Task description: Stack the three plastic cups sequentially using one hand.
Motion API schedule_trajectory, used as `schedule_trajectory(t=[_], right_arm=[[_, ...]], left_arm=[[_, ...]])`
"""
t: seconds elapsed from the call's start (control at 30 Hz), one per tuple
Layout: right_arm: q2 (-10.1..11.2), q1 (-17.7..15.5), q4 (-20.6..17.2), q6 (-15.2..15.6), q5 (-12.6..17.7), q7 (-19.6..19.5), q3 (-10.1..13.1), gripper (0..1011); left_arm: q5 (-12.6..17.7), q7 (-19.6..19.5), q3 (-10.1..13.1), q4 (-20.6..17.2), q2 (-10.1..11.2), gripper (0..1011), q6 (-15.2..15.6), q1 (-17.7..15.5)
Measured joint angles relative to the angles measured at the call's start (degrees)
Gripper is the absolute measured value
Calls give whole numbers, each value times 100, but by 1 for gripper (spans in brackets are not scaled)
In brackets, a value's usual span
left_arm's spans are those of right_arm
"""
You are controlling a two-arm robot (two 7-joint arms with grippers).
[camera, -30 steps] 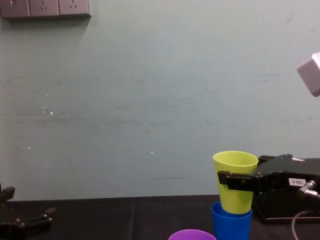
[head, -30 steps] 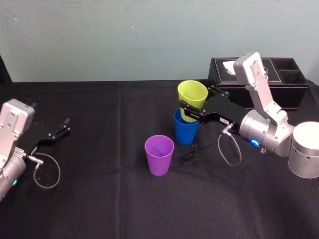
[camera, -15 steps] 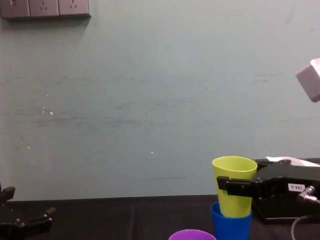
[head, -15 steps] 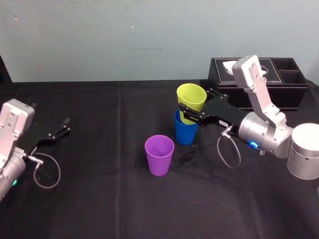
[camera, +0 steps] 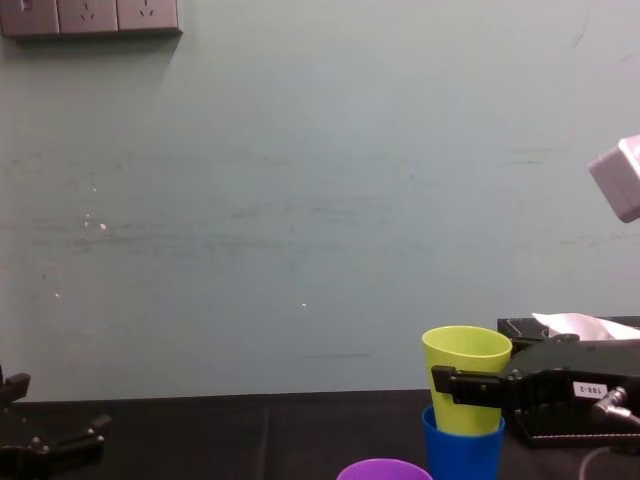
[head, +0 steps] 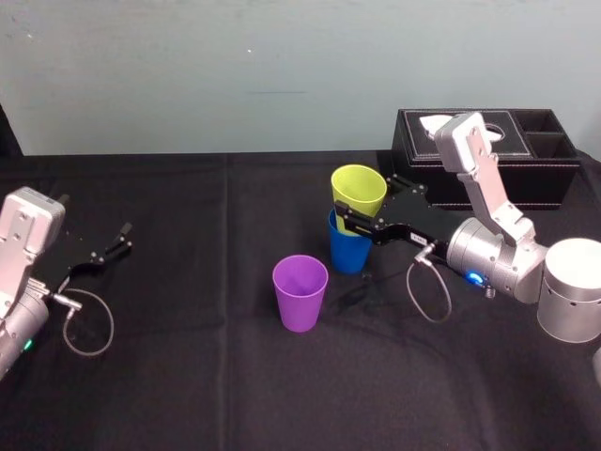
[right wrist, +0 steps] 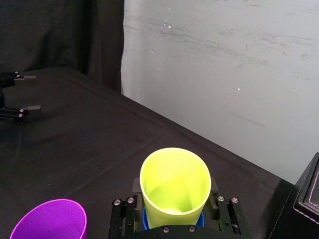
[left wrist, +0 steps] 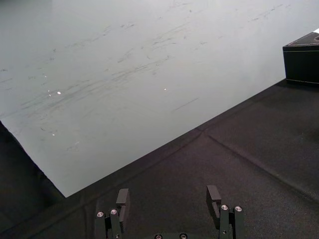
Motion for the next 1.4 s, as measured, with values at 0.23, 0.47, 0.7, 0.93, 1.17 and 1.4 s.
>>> schedule_trajectory(t=[0.23, 0.47, 0.7, 0.93, 1.17, 1.4], right_arm=[[1, 0, -6, 1, -1, -2, 0, 736], [4, 0, -20, 9, -4, -8, 2, 777], [6, -3, -26, 16, -6, -11, 5, 953], [9, -4, -30, 21, -8, -15, 6, 1003], [9, -4, -34, 24, -10, -17, 6, 1003], [70, -86, -160, -27, 7, -15, 42, 1003]], left_arm=[[0, 0, 0, 0, 0, 1010, 0, 0], [0, 0, 0, 0, 0, 1010, 0, 0], [0, 0, 0, 0, 0, 1010, 0, 0], [0, 0, 0, 0, 0, 1010, 0, 0], [0, 0, 0, 0, 0, 1010, 0, 0], [0, 0, 0, 0, 0, 1010, 0, 0]])
